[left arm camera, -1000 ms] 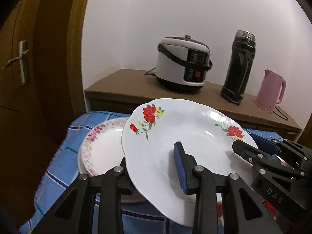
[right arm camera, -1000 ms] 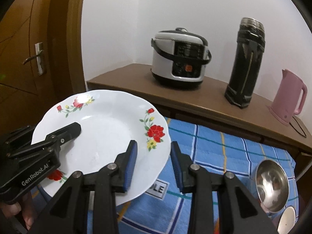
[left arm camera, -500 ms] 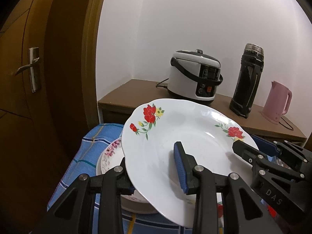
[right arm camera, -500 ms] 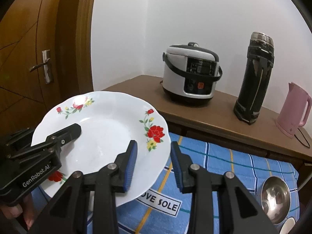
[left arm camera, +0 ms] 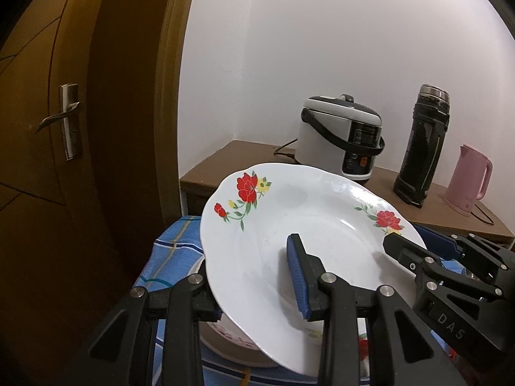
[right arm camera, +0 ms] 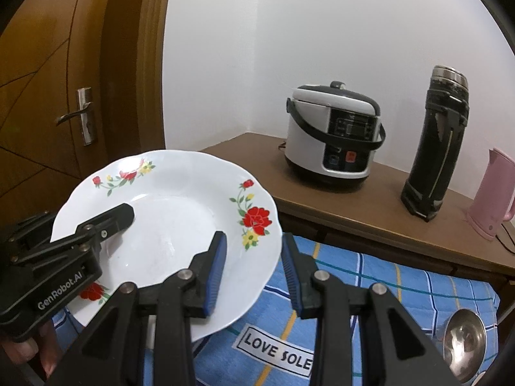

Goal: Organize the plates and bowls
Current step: 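Lower the red-flower bowl onto the pink-floral plate with the right tool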

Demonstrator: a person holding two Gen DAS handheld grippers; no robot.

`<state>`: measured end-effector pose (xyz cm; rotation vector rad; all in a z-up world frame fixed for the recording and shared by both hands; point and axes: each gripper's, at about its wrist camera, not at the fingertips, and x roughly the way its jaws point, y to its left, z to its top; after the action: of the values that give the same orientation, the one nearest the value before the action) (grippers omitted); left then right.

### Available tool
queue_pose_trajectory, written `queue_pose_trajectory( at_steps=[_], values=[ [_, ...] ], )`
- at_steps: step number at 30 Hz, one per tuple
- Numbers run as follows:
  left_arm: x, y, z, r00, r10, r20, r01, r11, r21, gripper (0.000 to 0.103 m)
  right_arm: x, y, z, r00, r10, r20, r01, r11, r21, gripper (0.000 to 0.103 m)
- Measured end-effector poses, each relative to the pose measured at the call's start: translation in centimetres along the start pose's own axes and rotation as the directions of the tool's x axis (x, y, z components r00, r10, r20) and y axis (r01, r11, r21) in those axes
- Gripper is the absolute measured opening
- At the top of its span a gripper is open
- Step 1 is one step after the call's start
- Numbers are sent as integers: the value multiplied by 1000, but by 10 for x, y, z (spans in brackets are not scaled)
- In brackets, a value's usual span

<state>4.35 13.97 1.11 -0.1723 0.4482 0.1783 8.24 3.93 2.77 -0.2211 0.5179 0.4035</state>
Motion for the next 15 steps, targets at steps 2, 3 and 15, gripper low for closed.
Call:
queue_pose_trajectory(
  at_steps=[2, 3, 15],
  values=[
    [0, 3, 0, 1000, 5, 2, -5, 1000, -3, 36, 2, 3, 1, 1000, 3, 1, -3, 1000, -2, 35],
    [1, 4, 1, 1000, 7, 3, -7, 1000, -4, 36, 3, 4, 1, 1000, 5, 2, -5, 1000, -4, 35],
    [8, 18, 3, 1000, 27, 5, -27, 999, -24, 36, 19, 14, 6, 1000, 23, 3, -23, 1000, -19, 35]
  ],
)
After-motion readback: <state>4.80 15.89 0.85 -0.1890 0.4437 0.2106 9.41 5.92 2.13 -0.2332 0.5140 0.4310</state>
